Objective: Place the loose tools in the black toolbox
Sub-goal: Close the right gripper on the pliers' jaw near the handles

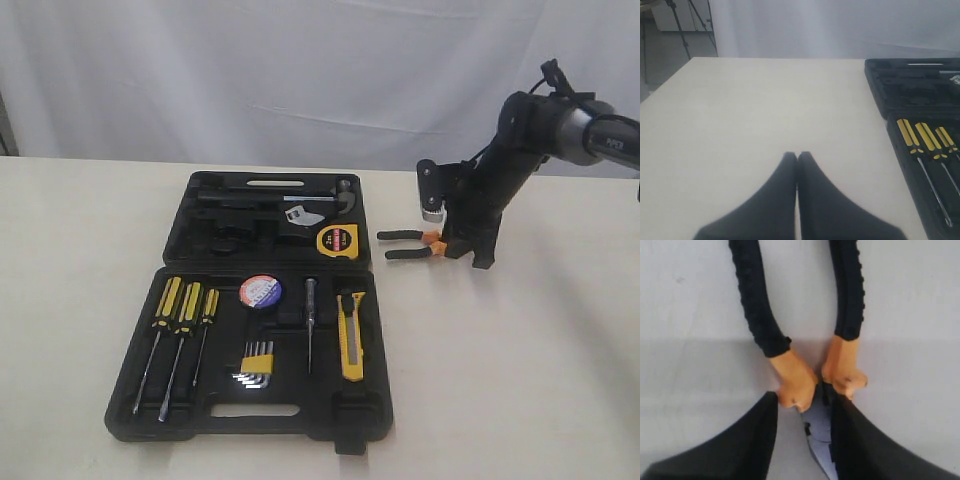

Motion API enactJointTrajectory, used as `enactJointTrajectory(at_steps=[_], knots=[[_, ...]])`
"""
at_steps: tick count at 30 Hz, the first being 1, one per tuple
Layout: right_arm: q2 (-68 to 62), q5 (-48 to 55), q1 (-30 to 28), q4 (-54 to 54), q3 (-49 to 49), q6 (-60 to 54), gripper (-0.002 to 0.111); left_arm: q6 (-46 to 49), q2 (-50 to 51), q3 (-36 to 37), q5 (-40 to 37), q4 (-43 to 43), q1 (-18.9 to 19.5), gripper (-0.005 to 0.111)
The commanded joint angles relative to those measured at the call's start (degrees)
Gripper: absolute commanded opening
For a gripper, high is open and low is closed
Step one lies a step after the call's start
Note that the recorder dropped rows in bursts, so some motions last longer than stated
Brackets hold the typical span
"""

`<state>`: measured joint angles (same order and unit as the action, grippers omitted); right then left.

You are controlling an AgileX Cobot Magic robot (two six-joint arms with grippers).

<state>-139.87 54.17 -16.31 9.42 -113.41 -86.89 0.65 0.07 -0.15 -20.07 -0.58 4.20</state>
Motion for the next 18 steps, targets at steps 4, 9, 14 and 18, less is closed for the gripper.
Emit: enactJointTrajectory(at_steps=[4, 9, 14, 18], knots=[[-0.35, 5.29, -0.14, -0.09, 0.13, 0.74, 0.034, -0.24, -0.07, 0.15, 0.45, 0.58, -0.27, 0.0], [-0.05, 5.69, -0.14, -0.36, 0.13, 0.74, 0.034, -0.24, -0.07, 0.15, 0.45, 0.58, -0.27, 0.0], [2.93, 4.14, -0.14, -0.64, 0.13, 0.98, 0.038, -0.24, -0.07, 0.15, 0.45, 0.58, -0.27, 0.0], [3.53, 2.99, -0.14, -0.64, -1.04, -2.12, 0.047, -0.24, -0.07, 0.15, 0.45, 0.58, -0.27, 0.0]])
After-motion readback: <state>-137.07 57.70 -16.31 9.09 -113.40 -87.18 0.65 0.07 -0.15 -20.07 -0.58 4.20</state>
